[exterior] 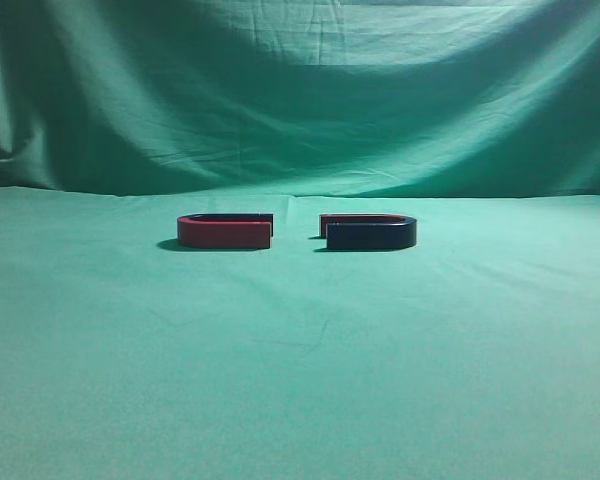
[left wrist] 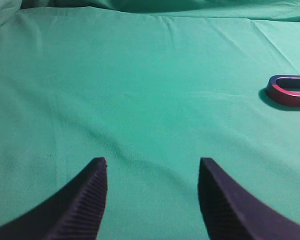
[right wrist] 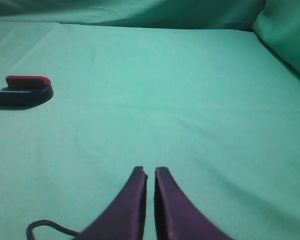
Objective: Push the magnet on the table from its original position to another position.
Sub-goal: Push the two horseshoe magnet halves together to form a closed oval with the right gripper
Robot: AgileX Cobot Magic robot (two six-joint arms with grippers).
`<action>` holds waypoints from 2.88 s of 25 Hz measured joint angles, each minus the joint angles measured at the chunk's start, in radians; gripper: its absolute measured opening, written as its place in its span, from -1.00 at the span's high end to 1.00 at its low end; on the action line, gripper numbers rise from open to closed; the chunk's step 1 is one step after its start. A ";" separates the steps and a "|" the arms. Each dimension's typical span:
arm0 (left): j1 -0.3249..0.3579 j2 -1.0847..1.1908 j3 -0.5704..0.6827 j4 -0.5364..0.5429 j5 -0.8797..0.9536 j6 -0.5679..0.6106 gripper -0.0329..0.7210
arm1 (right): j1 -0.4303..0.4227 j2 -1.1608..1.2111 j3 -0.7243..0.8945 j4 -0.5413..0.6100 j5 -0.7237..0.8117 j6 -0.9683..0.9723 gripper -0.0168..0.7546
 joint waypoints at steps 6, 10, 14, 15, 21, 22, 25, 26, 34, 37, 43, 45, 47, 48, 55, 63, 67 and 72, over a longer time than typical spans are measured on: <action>0.000 0.000 0.000 0.000 0.000 0.000 -0.07 | 0.000 0.000 0.000 0.000 0.000 0.000 -0.26; 0.000 0.000 0.000 0.000 0.000 0.000 -0.07 | 0.000 0.000 0.000 0.000 0.000 0.000 -0.26; 0.000 0.000 0.000 0.000 0.000 0.000 -0.07 | 0.000 0.000 0.000 0.000 0.000 0.000 -0.26; 0.000 0.000 0.000 0.000 0.000 0.000 -0.07 | 0.000 0.000 0.000 0.000 0.000 0.000 -0.26; 0.000 0.000 0.000 0.000 0.000 0.000 -0.07 | 0.000 0.000 0.000 0.000 0.000 0.000 -0.26; 0.000 0.000 0.000 0.000 0.000 0.000 -0.07 | 0.000 0.000 0.000 -0.002 0.000 0.000 -0.26; 0.000 0.000 0.000 0.000 0.000 0.000 -0.07 | 0.000 0.000 0.002 0.043 -0.063 0.000 -0.26; 0.000 0.000 0.000 0.000 0.000 0.000 -0.07 | 0.000 0.000 0.002 0.079 -0.114 0.000 -0.26; 0.000 0.000 0.000 0.000 0.000 0.000 -0.07 | 0.000 0.000 0.002 0.265 -0.643 0.014 -0.26; 0.000 0.000 0.000 0.000 0.000 0.000 -0.07 | 0.000 0.002 -0.048 0.269 -0.535 0.017 -0.26; 0.000 0.000 0.000 0.000 0.000 0.000 -0.07 | 0.000 0.200 -0.212 0.269 -0.310 0.022 -0.26; 0.000 0.000 0.000 0.000 0.000 0.000 -0.07 | 0.000 0.294 -0.286 0.269 -0.202 0.022 -0.26; 0.000 0.000 0.000 0.000 0.000 0.000 -0.07 | 0.000 0.394 -0.359 0.265 -0.058 0.000 -0.26; 0.000 0.000 0.000 0.000 0.000 0.000 -0.07 | 0.000 0.446 -0.395 0.265 0.009 -0.009 -0.26; 0.000 0.000 0.000 0.000 0.000 0.000 -0.07 | 0.000 0.631 -0.533 0.332 0.186 -0.034 -0.26; 0.000 0.000 0.000 0.000 0.000 0.000 -0.07 | 0.000 0.820 -0.693 0.336 0.349 -0.119 -0.26; 0.000 0.000 0.000 0.000 0.000 0.000 -0.07 | 0.043 0.992 -0.823 0.324 0.441 -0.129 -0.26; 0.000 0.000 0.000 0.000 0.000 0.000 -0.07 | 0.162 1.180 -0.942 0.257 0.449 -0.090 -0.26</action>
